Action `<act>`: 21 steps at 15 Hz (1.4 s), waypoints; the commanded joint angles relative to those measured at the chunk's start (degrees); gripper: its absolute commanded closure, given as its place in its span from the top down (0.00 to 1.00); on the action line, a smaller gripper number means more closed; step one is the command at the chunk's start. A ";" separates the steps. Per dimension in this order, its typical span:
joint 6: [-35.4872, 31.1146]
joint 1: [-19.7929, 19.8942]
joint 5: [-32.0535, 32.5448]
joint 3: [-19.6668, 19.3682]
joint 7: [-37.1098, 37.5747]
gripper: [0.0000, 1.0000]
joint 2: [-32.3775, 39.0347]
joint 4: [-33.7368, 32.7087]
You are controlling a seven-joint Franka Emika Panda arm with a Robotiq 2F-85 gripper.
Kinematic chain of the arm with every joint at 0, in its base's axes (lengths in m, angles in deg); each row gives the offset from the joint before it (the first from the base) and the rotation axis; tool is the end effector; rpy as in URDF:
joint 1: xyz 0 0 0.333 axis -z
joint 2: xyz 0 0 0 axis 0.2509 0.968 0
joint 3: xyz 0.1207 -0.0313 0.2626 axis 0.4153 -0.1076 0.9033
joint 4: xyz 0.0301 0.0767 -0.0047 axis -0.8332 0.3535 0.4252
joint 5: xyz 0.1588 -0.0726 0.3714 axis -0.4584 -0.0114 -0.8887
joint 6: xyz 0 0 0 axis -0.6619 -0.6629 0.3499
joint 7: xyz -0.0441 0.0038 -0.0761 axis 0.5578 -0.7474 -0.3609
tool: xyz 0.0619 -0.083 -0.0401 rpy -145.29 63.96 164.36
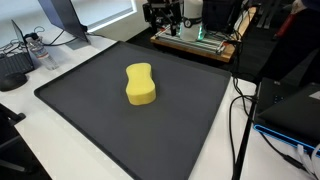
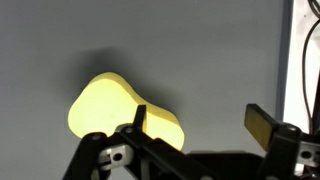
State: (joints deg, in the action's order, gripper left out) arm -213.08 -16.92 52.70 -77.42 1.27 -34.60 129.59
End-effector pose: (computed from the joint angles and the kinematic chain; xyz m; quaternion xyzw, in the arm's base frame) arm 0.4865 0.0679 0.3409 -0.9967 0.0550 0.0111 0.0581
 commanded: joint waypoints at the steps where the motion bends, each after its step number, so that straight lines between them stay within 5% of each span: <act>1: 3.32 -1.24 4.53 1.61 3.71 1.00 5.18 -7.24; 9: 11.87 -4.99 17.27 3.71 17.04 1.00 15.22 -21.13; 21: 27.34 -13.03 22.36 1.48 34.95 1.00 33.24 -45.27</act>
State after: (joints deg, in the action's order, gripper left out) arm -189.48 -27.26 73.44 -74.36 31.24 -7.13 92.63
